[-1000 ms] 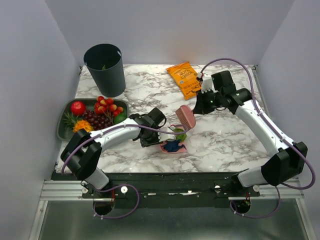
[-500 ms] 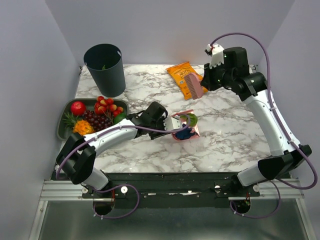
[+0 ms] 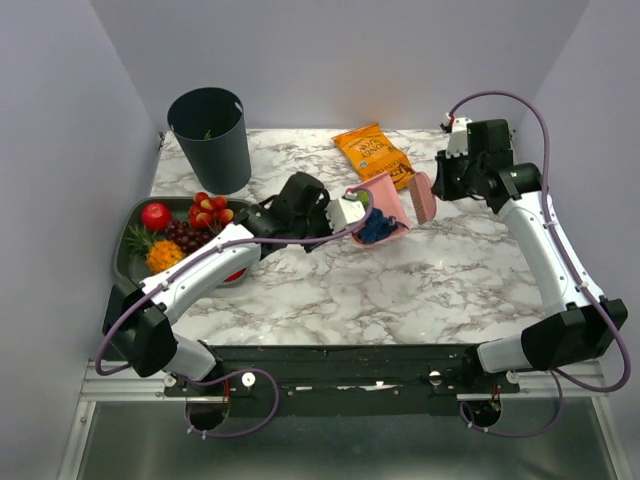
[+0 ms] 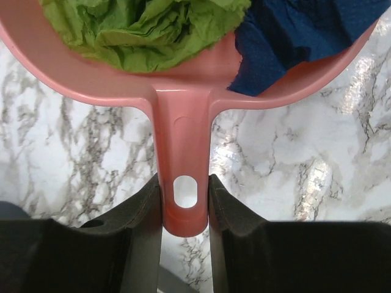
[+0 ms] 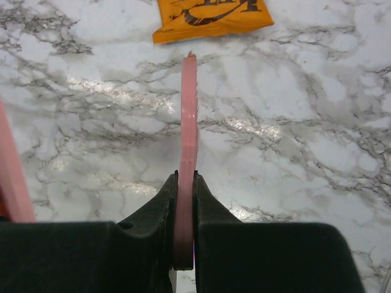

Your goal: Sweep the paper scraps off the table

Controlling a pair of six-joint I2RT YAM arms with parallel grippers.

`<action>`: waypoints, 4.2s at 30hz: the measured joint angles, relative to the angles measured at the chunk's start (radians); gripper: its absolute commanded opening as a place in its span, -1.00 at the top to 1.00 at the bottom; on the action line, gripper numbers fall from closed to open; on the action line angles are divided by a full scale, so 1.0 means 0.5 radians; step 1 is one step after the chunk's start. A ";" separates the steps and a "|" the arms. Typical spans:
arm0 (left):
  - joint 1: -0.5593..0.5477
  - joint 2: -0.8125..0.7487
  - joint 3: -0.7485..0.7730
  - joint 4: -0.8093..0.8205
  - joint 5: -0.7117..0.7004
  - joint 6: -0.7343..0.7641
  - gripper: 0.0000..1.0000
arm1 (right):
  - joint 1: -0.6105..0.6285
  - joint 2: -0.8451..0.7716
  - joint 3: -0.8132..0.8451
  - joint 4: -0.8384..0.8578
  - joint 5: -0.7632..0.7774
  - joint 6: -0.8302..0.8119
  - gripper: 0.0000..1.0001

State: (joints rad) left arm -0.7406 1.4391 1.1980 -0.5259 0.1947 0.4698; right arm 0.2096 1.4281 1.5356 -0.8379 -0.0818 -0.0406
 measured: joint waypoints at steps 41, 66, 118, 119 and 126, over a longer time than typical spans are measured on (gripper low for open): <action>1.585 0.782 2.220 -1.147 -0.749 0.130 1.00 | -0.033 -0.210 -0.426 0.082 -0.266 0.196 0.99; 1.646 1.015 1.972 -0.353 -1.432 1.476 1.00 | -0.202 -0.404 -0.729 0.115 -0.310 0.216 0.99; 0.483 0.477 1.125 -1.057 -0.290 0.689 1.00 | -0.272 -0.463 -0.879 0.066 -0.919 0.060 0.99; 0.465 0.459 1.025 -1.116 -0.224 0.699 1.00 | -0.272 -0.468 -0.883 0.056 -0.969 0.037 0.99; 0.370 0.356 0.361 -1.266 -0.082 0.775 1.00 | -0.275 -0.489 -0.983 -0.095 -1.392 -0.224 0.99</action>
State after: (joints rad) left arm -0.5556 1.6169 1.3785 -1.1591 0.1535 0.8574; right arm 0.0723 1.1835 1.0443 -0.8852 -0.7780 -0.1528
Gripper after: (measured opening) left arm 0.378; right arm 0.166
